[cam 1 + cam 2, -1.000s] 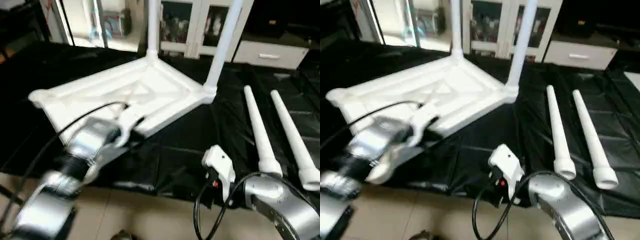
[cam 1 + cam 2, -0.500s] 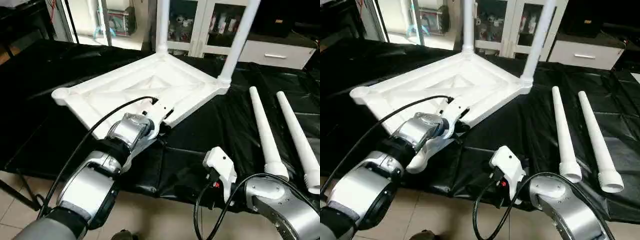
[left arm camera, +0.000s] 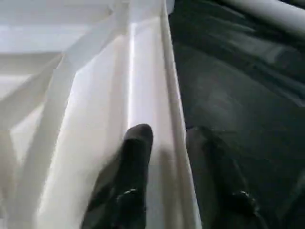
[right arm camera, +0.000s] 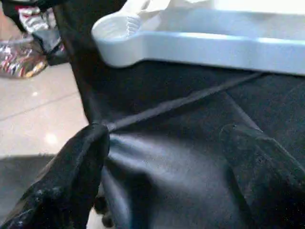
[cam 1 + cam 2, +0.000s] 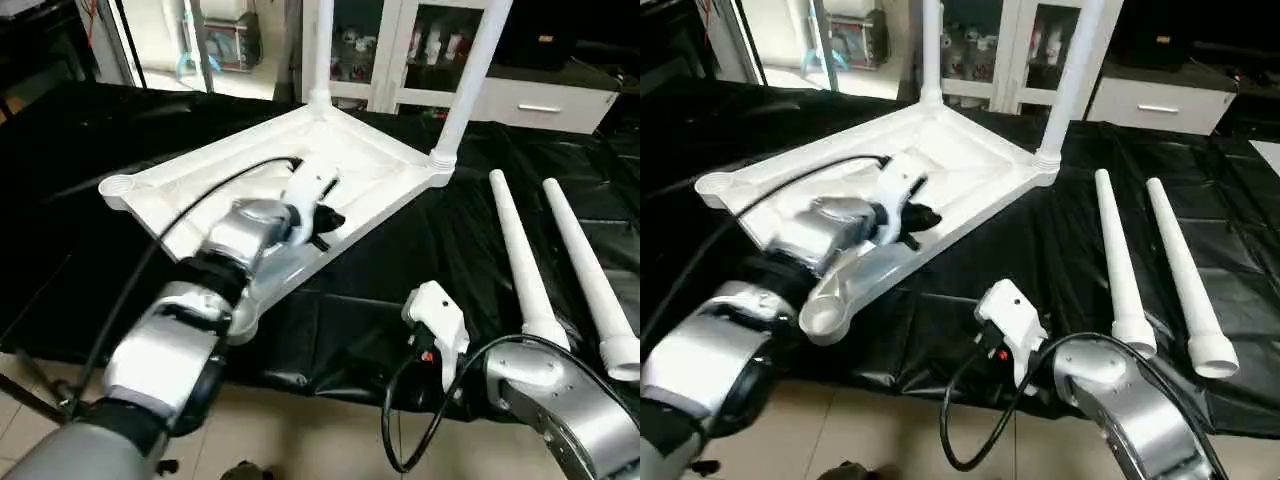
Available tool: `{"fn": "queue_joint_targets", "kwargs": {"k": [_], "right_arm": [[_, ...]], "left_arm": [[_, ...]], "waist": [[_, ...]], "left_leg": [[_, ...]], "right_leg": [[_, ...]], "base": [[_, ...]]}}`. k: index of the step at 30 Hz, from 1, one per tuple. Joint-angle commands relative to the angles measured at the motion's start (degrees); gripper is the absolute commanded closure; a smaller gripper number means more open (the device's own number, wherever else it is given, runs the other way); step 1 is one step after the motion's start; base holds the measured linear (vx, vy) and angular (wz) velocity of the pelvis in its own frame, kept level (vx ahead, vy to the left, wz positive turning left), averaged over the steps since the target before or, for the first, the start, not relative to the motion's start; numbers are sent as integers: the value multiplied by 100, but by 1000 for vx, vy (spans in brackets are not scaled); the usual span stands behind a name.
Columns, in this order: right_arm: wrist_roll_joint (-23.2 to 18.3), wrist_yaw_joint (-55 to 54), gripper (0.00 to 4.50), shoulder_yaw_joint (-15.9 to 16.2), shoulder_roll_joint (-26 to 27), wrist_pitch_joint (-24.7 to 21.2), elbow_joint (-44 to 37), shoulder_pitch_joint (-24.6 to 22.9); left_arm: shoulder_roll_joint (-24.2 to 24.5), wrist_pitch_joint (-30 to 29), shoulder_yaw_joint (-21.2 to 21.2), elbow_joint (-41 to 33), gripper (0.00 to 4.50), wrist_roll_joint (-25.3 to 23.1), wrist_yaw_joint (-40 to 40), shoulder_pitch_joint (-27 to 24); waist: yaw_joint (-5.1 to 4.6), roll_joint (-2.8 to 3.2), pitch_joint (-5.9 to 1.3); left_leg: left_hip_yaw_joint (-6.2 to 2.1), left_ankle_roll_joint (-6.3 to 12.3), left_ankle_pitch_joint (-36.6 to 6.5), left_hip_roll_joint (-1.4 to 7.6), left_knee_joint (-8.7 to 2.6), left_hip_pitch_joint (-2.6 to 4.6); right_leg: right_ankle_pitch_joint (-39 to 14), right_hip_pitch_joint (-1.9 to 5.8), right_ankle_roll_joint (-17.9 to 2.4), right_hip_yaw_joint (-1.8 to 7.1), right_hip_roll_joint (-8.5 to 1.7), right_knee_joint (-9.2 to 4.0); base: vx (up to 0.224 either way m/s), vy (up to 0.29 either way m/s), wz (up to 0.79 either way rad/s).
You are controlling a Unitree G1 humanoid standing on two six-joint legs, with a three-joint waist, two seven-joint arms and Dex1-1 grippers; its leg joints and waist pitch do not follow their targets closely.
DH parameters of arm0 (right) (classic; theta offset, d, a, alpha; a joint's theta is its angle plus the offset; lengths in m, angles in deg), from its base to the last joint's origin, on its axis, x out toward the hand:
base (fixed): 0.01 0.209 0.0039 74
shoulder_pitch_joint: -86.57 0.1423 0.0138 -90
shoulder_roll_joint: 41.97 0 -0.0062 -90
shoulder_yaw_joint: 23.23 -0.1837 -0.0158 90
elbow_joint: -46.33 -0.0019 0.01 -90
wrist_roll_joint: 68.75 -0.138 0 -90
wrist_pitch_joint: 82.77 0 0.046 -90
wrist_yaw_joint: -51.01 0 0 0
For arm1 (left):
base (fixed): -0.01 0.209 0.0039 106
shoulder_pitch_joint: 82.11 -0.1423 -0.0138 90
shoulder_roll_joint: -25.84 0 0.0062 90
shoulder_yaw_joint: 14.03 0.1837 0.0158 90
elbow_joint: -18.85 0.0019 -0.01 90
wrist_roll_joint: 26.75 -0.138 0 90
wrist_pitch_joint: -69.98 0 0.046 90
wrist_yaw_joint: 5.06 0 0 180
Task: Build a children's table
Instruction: Rotate table base
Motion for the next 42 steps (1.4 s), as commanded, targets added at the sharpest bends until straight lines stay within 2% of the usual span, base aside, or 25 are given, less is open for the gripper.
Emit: {"fn": "queue_joint_targets", "kwargs": {"k": [1,2,3,4,5,6,7,8,9,10,12,13,14,15,16,18,20,24,31,32,35,38,39,40,42], "right_arm": [[28,-56,43,-62,19,55,82,80],[28,-58,43,-62,23,57,89,87],[29,-61,43,-63,33,70,111,104],[33,-63,43,-54,52,78,140,127],[33,-63,43,-53,52,78,140,128],[31,-56,43,-51,54,79,141,129],[23,-33,43,-44,58,79,147,133],[23,-33,43,-44,58,79,147,133],[19,-10,43,-29,55,83,158,140],[11,15,43,-14,46,86,163,147],[-8,61,43,10,16,90,164,158],[-20,86,43,10,3,86,156,157],[-22,101,43,8,-9,87,151,156],[-22,101,43,8,-9,87,151,156],[-28,108,43,3,-24,92,152,152],[-26,107,43,0,-28,96,157,152],[-20,101,43,-12,-26,100,159,146],[-6,102,43,-16,-19,111,166,143],[18,80,43,-72,-60,165,195,128],[15,69,43,-111,-80,167,184,111],[11,56,43,-155,-104,169,167,85],[9,46,43,-185,-121,181,157,56],[9,46,43,-185,-121,181,157,56],[10,45,43,-190,-136,189,143,35],[12,42,43,-194,-151,195,128,20]], "left_arm": [[434,-264,157,-849,293,17,611,-261],[495,-289,174,-948,272,21,681,-304],[858,-333,282,-1406,272,34,1064,-535],[1721,-410,434,-2322,266,142,1916,-1055],[1737,-411,437,-2339,266,144,1932,-1064],[1975,-281,479,-2542,266,133,2159,-1206],[2474,-41,545,-2930,266,148,2684,-1505],[2474,-41,545,-2930,266,148,2684,-1505],[2856,-11,565,-3225,266,188,3062,-1727],[3215,-18,578,-3449,266,188,3356,-1901],[3775,-135,585,-3679,266,99,3643,-2087],[4042,-220,621,-3803,266,58,3756,-2173],[4256,-259,679,-3878,266,6,3862,-2246],[4256,-259,679,-3878,266,6,3862,-2246],[4469,-303,751,-3948,266,-89,3940,-2338],[4542,-304,791,-3954,266,-185,3945,-2394],[4602,-292,932,-3982,266,-424,3904,-2539],[4391,-360,1180,-3980,266,-547,3733,-2656],[3638,-245,1339,-4001,266,-702,3111,-2819],[3475,-348,1293,-4217,266,-573,3051,-2862],[3325,-450,1309,-4512,266,-458,3050,-2925],[3138,-534,1395,-4819,266,-421,2984,-2959],[3138,-534,1395,-4819,266,-421,2984,-2959],[2932,-581,1496,-5009,266,-429,2941,-2962],[2705,-566,1590,-5098,266,-433,2879,-2944]], "waist": [[16,-56,-394],[0,-43,-392],[-18,-71,-395],[-12,-35,-414],[-66,-28,-392],[-80,-8,-388],[-63,-12,-386],[-70,1,-366],[-48,18,-369],[-63,-7,-345],[-67,22,-329],[-57,36,-316],[-73,32,-303],[-77,28,-295],[-80,9,-289],[-76,31,-286],[-88,7,-294],[-89,15,-303],[-77,8,-342],[-83,-8,-351],[-64,2,-355],[-63,-17,-359],[-61,-18,-360],[-76,-25,-362],[-75,-32,-359]], "left_leg": [[-214,30,-1421,369,-479,140],[-202,17,-1435,358,-482,144],[-190,-9,-1452,354,-480,154],[-230,-60,-1390,389,-506,147],[-215,-93,-1352,370,-528,112],[-181,-119,-1423,353,-518,156],[-182,-174,-1537,361,-513,201],[-168,-220,-1609,360,-539,187],[-171,-276,-1681,361,-533,226],[-160,-342,-1847,360,-557,234],[-174,-465,-2117,351,-584,241],[-172,-555,-2362,346,-586,291],[-199,-625,-2534,346,-604,273],[-203,-643,-2614,343,-614,267],[-208,-683,-2769,338,-612,293],[-223,-698,-2834,338,-611,296],[-231,-689,-2817,336,-609,282],[-227,-685,-2797,336,-601,295],[-207,-598,-2475,328,-564,266],[-206,-564,-2365,325,-565,240],[-184,-485,-2201,329,-542,250],[-175,-446,-2096,329,-535,241],[-176,-433,-2065,324,-533,235],[-176,-410,-2025,318,-533,215],[-169,-379,-2021,318,-517,229]], "right_leg": [[-1394,207,-1200,238,-408,-364],[-1382,194,-1203,237,-383,-363],[-1335,184,-1199,239,-369,-359],[-1263,214,-1191,245,-418,-305],[-1257,200,-1136,243,-374,-285],[-1284,151,-1123,243,-326,-302],[-1337,132,-1127,256,-350,-314],[-1413,117,-1087,267,-332,-326],[-1450,90,-1081,263,-337,-321],[-1592,73,-1044,269,-320,-336],[-1826,56,-955,276,-313,-330],[-2010,8,-908,285,-313,-358],[-2130,23,-873,291,-322,-358],[-2216,24,-842,292,-323,-369],[-2402,3,-789,303,-332,-390],[-2530,-4,-763,321,-352,-411],[-2560,7,-730,329,-356,-418],[-2485,-7,-773,332,-346,-415],[-2018,45,-922,337,-339,-380],[-1912,73,-932,333,-332,-369],[-1751,71,-1011,340,-330,-357],[-1620,89,-1047,335,-312,-344],[-1603,94,-1047,332,-310,-340],[-1619,112,-1030,330,-309,-337],[-1723,101,-996,336,-314,-362]], "base": [[0,0,0],[0,0,0],[0,0,0],[0,0,0],[0,0,0],[0,0,0],[0,0,0],[0,0,0],[0,0,0],[0,0,0],[0,0,0],[0,0,0],[0,0,0],[0,0,0],[0,0,0],[0,0,0],[0,0,0],[0,0,0],[0,0,0],[0,0,0],[0,0,0],[0,0,0],[0,0,0],[0,0,0],[0,0,0]]}}
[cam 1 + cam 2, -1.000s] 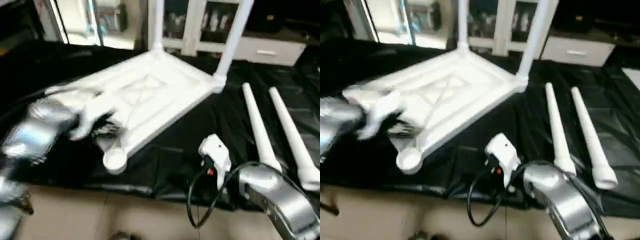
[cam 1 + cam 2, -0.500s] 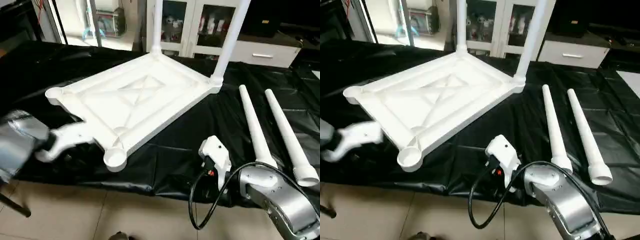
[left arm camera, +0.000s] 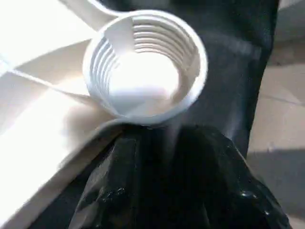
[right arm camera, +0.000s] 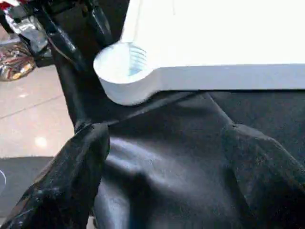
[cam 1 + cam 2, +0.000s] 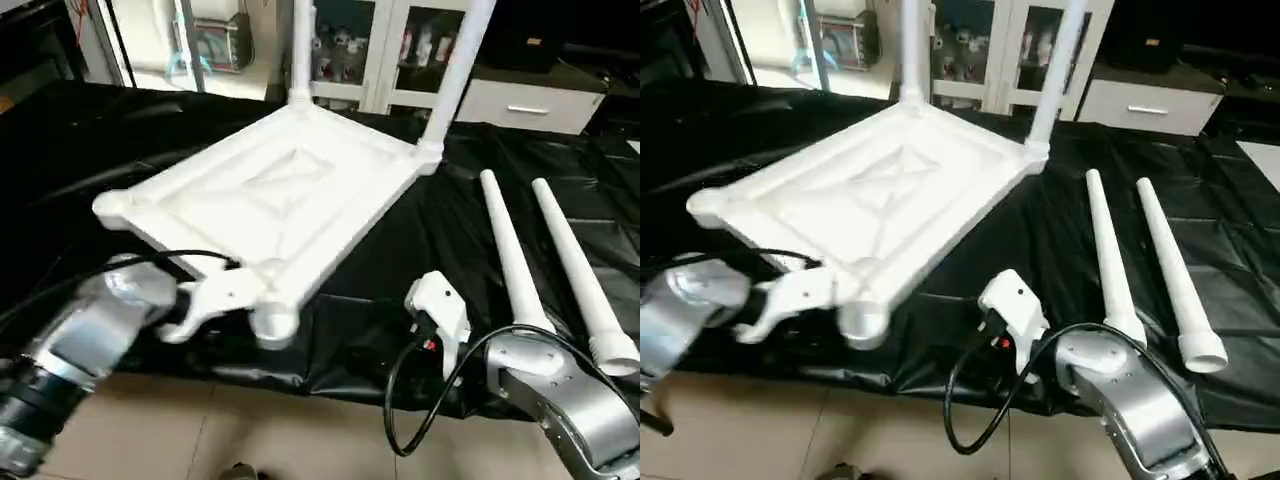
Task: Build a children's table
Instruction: Rotate table base
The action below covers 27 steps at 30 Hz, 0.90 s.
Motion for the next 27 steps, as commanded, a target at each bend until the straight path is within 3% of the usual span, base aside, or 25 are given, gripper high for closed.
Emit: {"fn": "queue_joint_targets", "kwargs": {"k": [1,5,9,13,20,23,25,27], "right_arm": [[20,-26,43,-90,-68,62,-53,-5],[29,-20,43,-106,-83,72,-52,-15],[35,-18,43,-126,-98,67,-65,-18],[3,-33,43,-210,-148,44,-109,-79],[-37,-15,43,-336,-214,47,-59,-97],[-38,3,43,-351,-233,62,-31,-94],[-27,24,43,-326,-234,68,-8,-72],[-24,26,43,-317,-229,68,-7,-66]], "left_arm": [[-220,19,161,-259,266,66,-84,59],[-784,120,295,62,266,-71,-477,259],[-961,196,347,254,266,-163,-611,342],[-592,39,118,-149,266,66,-237,276],[65,-151,-218,-606,266,708,672,367],[89,98,-264,-379,266,697,707,595],[-95,686,-195,198,266,394,393,851],[-124,770,-163,301,266,355,360,893]], "waist": [[-30,43,-358],[-32,15,-352],[-58,-2,-346],[-108,-12,-344],[-161,18,-344],[-151,12,-339],[-134,8,-338],[-138,-5,-341]], "left_leg": [[-192,-356,-1991,341,-501,193],[-197,-320,-2038,337,-489,178],[-211,-291,-2091,327,-490,161],[-223,-266,-2136,326,-489,161],[-202,-279,-2095,321,-493,185],[-192,-290,-2105,318,-489,194],[-189,-320,-2209,310,-472,210],[-218,-342,-2155,318,-494,161]], "right_leg": [[-1742,131,-998,255,-335,-399],[-1960,133,-928,253,-333,-431],[-2195,134,-812,244,-327,-461],[-2339,125,-780,235,-329,-473],[-2048,107,-953,238,-299,-420],[-2056,97,-955,240,-296,-418],[-2189,85,-913,240,-306,-439],[-2205,132,-866,236,-327,-427]], "base": [[0,0,0],[0,0,0],[0,0,0],[0,0,0],[0,0,0],[0,0,0],[0,0,0],[0,0,0]]}}
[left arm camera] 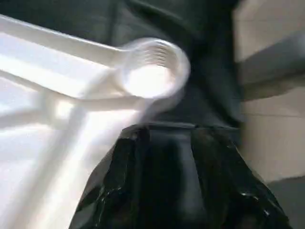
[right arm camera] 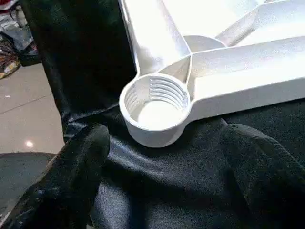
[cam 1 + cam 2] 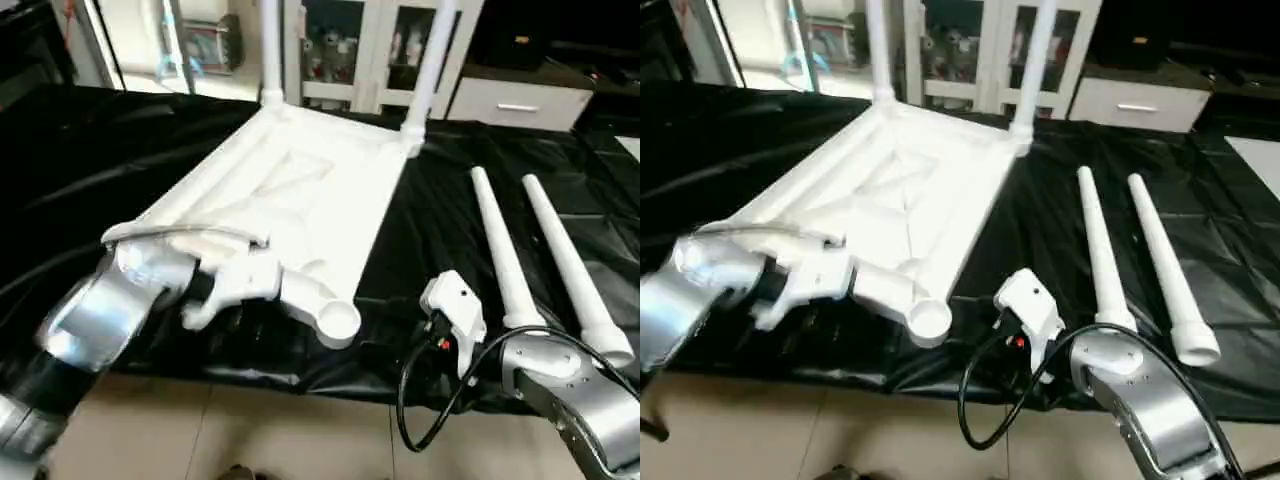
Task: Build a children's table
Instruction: Rotate table base
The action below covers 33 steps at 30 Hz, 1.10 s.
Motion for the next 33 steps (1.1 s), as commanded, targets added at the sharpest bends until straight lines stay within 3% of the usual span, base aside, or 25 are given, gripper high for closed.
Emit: {"fn": "queue_joint_targets", "kwargs": {"k": [1,4,8,9,13,20,24,33], "right_arm": [[7,16,43,-64,-44,47,-7,29],[19,20,43,-28,-23,44,-11,57],[1,18,43,-45,-43,30,-52,34],[1,21,43,-53,-54,31,-53,28],[3,25,43,-58,-62,29,-55,24],[14,27,43,-40,-51,24,-41,64],[14,16,43,-33,-41,27,-56,52],[78,85,43,95,-127,36,-126,-51]], "left_arm": [[-172,312,69,331,266,-153,-124,111],[-543,618,158,942,238,-218,-317,383],[-609,891,305,1298,226,-335,-235,525],[-621,1076,393,1467,201,-434,-221,570],[-654,1481,545,1893,175,-711,-240,662],[-690,1992,791,2797,175,-1045,-315,823],[-965,2119,630,3206,175,-1090,-689,904],[-1195,2081,550,3715,255,-1155,-932,1011]], "waist": [[5,10,-346],[1,8,-367],[5,10,-378],[0,7,-379],[5,7,-384],[16,20,-383],[40,14,-381],[62,22,-373]], "left_leg": [[-216,-343,-2150,324,-502,179],[-210,-336,-2106,320,-481,177],[-204,-262,-1930,320,-482,154],[-199,-256,-1908,321,-479,154],[-189,-206,-1790,328,-469,155],[-196,-230,-1877,331,-475,164],[-194,-239,-1940,344,-469,178],[-208,-252,-2072,344,-477,177]], "right_leg": [[-2190,120,-876,227,-335,-429],[-2088,125,-906,231,-341,-435],[-1809,153,-977,228,-329,-403],[-1768,151,-992,230,-328,-402],[-1590,156,-1058,233,-329,-383],[-1632,154,-1077,230,-340,-389],[-1692,151,-1115,233,-360,-400],[-1846,154,-1082,226,-366,-426]], "base": [[0,0,0],[0,0,0],[0,0,0],[0,0,0],[0,0,0],[0,0,0],[0,0,0],[0,0,0]]}}
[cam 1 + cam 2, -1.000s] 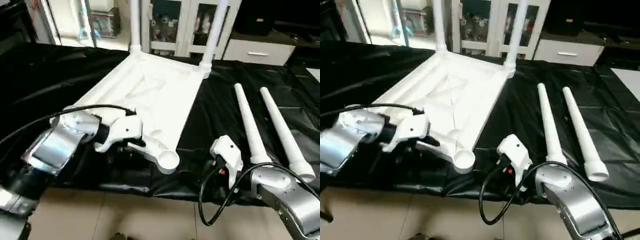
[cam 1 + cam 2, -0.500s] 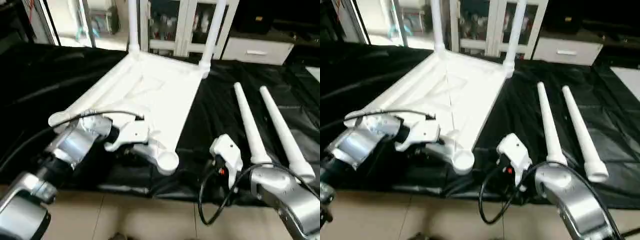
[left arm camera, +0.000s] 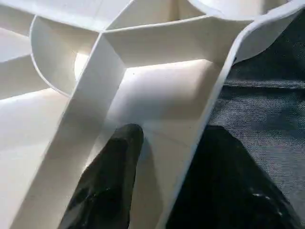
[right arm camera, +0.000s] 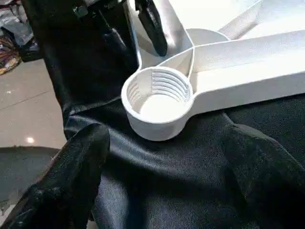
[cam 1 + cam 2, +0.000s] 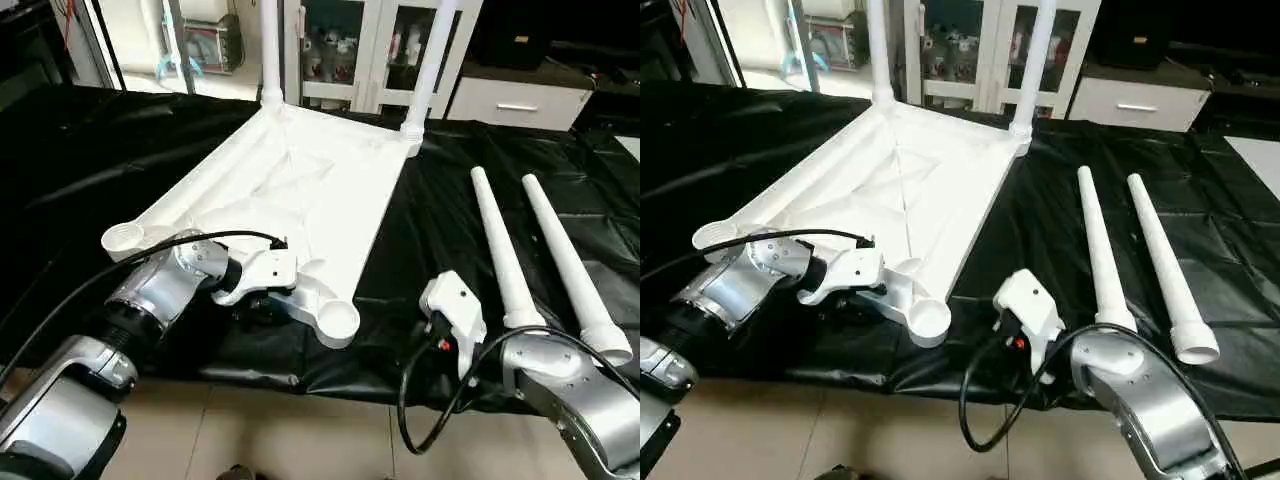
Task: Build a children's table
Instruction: Rotate table base
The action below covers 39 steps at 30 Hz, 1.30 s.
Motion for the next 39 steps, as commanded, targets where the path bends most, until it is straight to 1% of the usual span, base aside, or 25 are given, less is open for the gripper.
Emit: {"fn": "queue_joint_targets", "kwargs": {"k": [1,2,3,5,8,10,12,14,16,18,20,21,23,24,25,26,30,31,32,34,35,36,37,38,39], "right_arm": [[46,-9,43,58,-31,35,-137,-41],[46,-12,43,57,-28,35,-136,-41],[44,-41,43,47,1,34,-132,-36],[42,-74,43,35,37,35,-124,-28],[43,-76,43,36,48,37,-123,-27],[29,-88,43,36,57,34,-126,-29],[29,-92,43,35,61,35,-122,-25],[34,-92,43,32,71,43,-106,-20],[41,-99,43,39,82,48,-105,-22],[44,-101,43,43,85,54,-101,-21],[53,-104,43,55,89,70,-91,-21],[55,-105,43,58,90,74,-89,-21],[60,-103,43,56,85,87,-85,-25],[60,-103,43,56,85,87,-85,-25],[64,-98,43,56,81,91,-80,-30],[60,-97,43,51,78,90,-83,-32],[51,-86,43,30,65,93,-69,-25],[52,-85,43,30,63,97,-65,-24],[62,-76,43,37,54,119,-37,-13],[69,-69,43,44,53,132,-16,4],[71,-70,43,47,57,135,-10,11],[73,-71,43,48,59,137,-3,18],[79,-76,43,51,68,142,15,38],[90,-92,43,46,83,151,49,67],[91,-94,43,45,86,152,54,71]], "left_arm": [[-70,-144,-152,110,259,-68,-206,148],[-73,-152,-154,116,269,-70,-215,148],[-102,-215,-171,163,292,-86,-288,153],[-148,-314,-199,246,297,-106,-405,154],[-170,-474,-233,278,326,-122,-462,111],[-130,-731,-252,208,336,-162,-495,29],[-98,-817,-265,177,343,-200,-555,-9],[-31,-1001,-301,113,357,-274,-691,-69],[28,-1168,-339,29,366,-300,-739,-130],[65,-1271,-359,-29,376,-310,-753,-166],[168,-1534,-415,-209,383,-322,-780,-271],[217,-1560,-405,-283,388,-340,-765,-309],[351,-1672,-397,-610,398,-298,-611,-493],[351,-1672,-397,-610,400,-298,-611,-493],[437,-1816,-365,-902,406,-252,-441,-664],[510,-1876,-326,-1045,411,-300,-405,-753],[606,-2196,-323,-1301,422,-393,-495,-917],[611,-2214,-328,-1329,426,-397,-521,-935],[570,-2434,-395,-1525,429,-339,-629,-1042],[443,-2661,-501,-1780,435,-243,-764,-1144],[366,-2769,-568,-1873,436,-179,-826,-1181],[326,-2771,-584,-1928,437,-150,-849,-1201],[199,-2782,-643,-2065,438,-62,-937,-1253],[32,-2921,-726,-2118,441,24,-1064,-1264],[8,-2942,-737,-2126,441,36,-1082,-1266]], "waist": [[20,28,-366],[30,31,-362],[33,30,-360],[53,30,-348],[54,28,-346],[14,14,-344],[-29,2,-341],[-84,-20,-337],[-124,-11,-325],[-158,-11,-328],[-194,-6,-324],[-195,-3,-326],[-210,28,-330],[-212,27,-334],[-225,-9,-332],[-218,24,-328],[-218,19,-340],[-209,4,-338],[-211,10,-339],[-207,15,-336],[-211,-10,-340],[-194,10,-335],[-194,6,-334],[-183,28,-333],[-192,23,-336]], "left_leg": [[-209,-261,-2131,344,-486,192],[-212,-277,-2193,345,-483,202],[-216,-284,-2218,346,-487,199],[-224,-314,-2350,346,-491,215],[-252,-348,-2419,345,-507,193],[-273,-353,-2409,339,-528,147],[-274,-333,-2432,329,-517,150],[-288,-293,-2424,316,-509,122],[-307,-283,-2446,311,-516,108],[-317,-276,-2482,308,-510,119],[-333,-260,-2470,303,-519,97],[-335,-260,-2465,303,-518,101],[-350,-263,-2452,312,-531,108],[-351,-271,-2463,320,-531,116],[-337,-258,-2449,318,-528,129],[-327,-243,-2417,315,-516,148],[-297,-202,-2221,313,-497,159],[-291,-180,-2143,314,-497,155],[-287,-180,-2098,316,-499,148],[-287,-176,-2097,318,-500,160],[-283,-179,-2085,326,-503,160],[-282,-166,-2061,321,-495,167],[-282,-156,-2065,317,-499,158],[-284,-165,-2098,321,-500,170],[-278,-177,-2108,321,-497,172]], "right_leg": [[-1929,144,-1058,229,-365,-442],[-2015,135,-1045,228,-368,-454],[-2047,136,-1035,229,-368,-453],[-2254,115,-981,226,-375,-482],[-2419,130,-890,215,-385,-491],[-2443,170,-846,201,-388,-482],[-2521,157,-830,199,-390,-494],[-2733,177,-769,187,-398,-517],[-2857,184,-725,173,-395,-527],[-2940,176,-698,165,-392,-540],[-2965,191,-680,152,-386,-546],[-2953,192,-681,148,-388,-548],[-2705,194,-764,134,-373,-535],[-2633,195,-794,135,-380,-530],[-2562,187,-842,137,-371,-529],[-2526,171,-891,148,-374,-529],[-2322,174,-983,157,-359,-509],[-2233,180,-1014,157,-352,-494],[-2190,194,-1036,157,-354,-482],[-2205,187,-1042,153,-344,-488],[-2175,195,-1058,156,-348,-481],[-2167,185,-1077,155,-348,-484],[-2210,194,-1057,152,-344,-490],[-2226,182,-1051,154,-343,-498],[-2193,182,-1063,155,-337,-489]], "base": [[0,0,0],[0,0,0],[0,0,0],[0,0,0],[0,0,0],[0,0,0],[0,0,0],[0,0,0],[0,0,0],[0,0,0],[0,0,0],[0,0,0],[0,0,0],[0,0,0],[0,0,0],[0,0,0],[0,0,0],[0,0,0],[0,0,0],[0,0,0],[0,0,0],[0,0,0],[0,0,0],[0,0,0],[0,0,0]]}}
